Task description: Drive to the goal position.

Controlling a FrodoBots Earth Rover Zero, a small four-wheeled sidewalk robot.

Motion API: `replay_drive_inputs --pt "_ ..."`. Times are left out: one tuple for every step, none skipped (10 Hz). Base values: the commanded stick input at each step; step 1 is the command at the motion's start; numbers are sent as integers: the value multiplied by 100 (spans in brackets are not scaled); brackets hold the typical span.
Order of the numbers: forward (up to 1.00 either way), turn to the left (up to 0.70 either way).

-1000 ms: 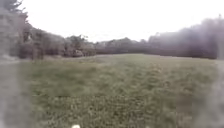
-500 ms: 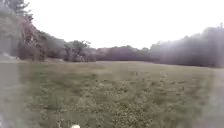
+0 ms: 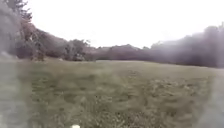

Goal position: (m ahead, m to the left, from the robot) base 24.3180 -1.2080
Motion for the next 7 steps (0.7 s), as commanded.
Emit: replay_drive_inputs --pt "70 1" --pt "70 1" --pt "70 1" --pt "70 1" --pt "70 1" --pt "70 1" --pt "70 1"
